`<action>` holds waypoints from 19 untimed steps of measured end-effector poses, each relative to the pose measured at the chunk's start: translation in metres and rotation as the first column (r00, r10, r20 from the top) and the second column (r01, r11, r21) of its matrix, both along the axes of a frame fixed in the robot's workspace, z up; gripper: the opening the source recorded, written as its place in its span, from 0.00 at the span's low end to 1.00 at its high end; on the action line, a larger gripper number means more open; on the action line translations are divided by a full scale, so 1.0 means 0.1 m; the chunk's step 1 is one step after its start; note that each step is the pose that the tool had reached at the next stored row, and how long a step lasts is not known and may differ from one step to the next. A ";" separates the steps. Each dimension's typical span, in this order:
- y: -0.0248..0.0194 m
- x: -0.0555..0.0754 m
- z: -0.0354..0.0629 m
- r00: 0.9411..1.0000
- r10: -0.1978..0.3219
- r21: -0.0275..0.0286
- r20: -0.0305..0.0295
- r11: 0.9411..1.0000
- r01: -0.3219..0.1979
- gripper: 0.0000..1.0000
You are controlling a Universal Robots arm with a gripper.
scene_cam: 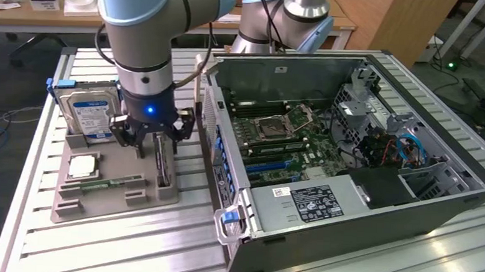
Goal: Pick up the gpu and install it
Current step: 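Pick up the gpu and move the gpu toward the slot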
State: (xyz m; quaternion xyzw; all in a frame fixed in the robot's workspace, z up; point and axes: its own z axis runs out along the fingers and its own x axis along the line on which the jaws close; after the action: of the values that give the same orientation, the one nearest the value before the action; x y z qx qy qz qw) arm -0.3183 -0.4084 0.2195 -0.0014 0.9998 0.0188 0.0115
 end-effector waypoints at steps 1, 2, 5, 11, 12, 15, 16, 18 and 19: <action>0.000 0.00 -0.018 1.000 0.000 0.000 0.000 1.000 0.000 0.66; 0.000 0.01 -0.036 1.000 0.000 0.000 0.000 1.000 0.000 0.66; 0.000 0.01 -0.075 1.000 0.000 0.000 0.000 1.000 0.000 0.66; 0.000 0.01 -0.075 1.000 0.000 0.000 0.000 1.000 0.000 0.66; 0.000 0.01 -0.075 1.000 0.000 0.000 0.000 1.000 0.000 0.66; 0.000 0.01 -0.075 1.000 0.000 0.000 0.000 1.000 0.000 0.58; 0.000 0.01 -0.075 1.000 0.000 0.000 0.000 1.000 0.000 0.51; 0.000 0.01 -0.075 1.000 0.000 0.000 0.000 1.000 0.000 0.51; 0.000 0.01 -0.075 1.000 0.000 0.000 0.000 1.000 0.000 0.50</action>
State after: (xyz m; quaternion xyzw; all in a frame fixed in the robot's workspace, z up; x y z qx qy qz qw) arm -0.3171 -0.4084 0.2120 -0.0016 0.9998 0.0186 0.0115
